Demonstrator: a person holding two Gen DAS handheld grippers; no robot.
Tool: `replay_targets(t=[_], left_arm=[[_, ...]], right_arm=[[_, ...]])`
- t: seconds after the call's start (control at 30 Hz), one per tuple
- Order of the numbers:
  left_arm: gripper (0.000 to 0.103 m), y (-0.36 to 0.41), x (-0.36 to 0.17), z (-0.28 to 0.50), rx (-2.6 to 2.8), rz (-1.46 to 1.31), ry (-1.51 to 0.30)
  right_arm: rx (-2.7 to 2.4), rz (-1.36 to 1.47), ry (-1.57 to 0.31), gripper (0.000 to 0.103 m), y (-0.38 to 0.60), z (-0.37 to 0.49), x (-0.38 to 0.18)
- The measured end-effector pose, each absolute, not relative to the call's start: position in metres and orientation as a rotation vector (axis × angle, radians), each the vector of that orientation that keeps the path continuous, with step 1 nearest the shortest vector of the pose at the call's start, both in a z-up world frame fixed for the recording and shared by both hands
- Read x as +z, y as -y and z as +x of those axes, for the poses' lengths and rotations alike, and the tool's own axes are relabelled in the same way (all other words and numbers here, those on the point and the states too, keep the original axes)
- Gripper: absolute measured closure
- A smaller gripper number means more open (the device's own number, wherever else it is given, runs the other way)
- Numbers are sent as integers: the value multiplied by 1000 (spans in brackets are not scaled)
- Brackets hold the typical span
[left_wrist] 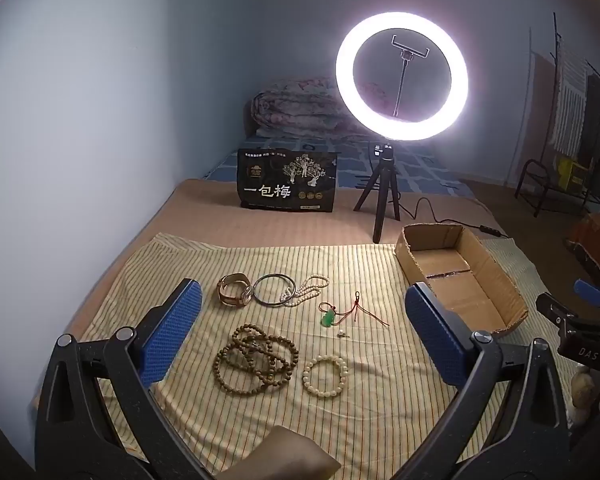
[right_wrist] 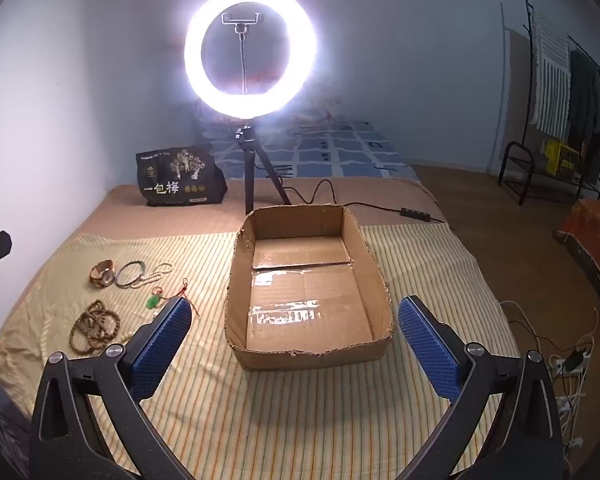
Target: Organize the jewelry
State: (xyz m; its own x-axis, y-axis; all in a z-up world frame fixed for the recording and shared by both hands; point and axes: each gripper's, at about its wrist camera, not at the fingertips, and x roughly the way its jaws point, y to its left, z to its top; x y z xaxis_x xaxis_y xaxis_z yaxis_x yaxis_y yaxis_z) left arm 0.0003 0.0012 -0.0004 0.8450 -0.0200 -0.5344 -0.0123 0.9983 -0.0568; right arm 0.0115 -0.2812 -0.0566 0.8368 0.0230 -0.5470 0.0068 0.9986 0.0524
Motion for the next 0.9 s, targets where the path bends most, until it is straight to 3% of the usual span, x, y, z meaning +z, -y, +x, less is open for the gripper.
replay_targets(t=[0.9], left_arm=[[0, 4, 4, -3, -3, -19, -535]], right_arm=[[5, 40, -572, 0, 279, 11, -48]])
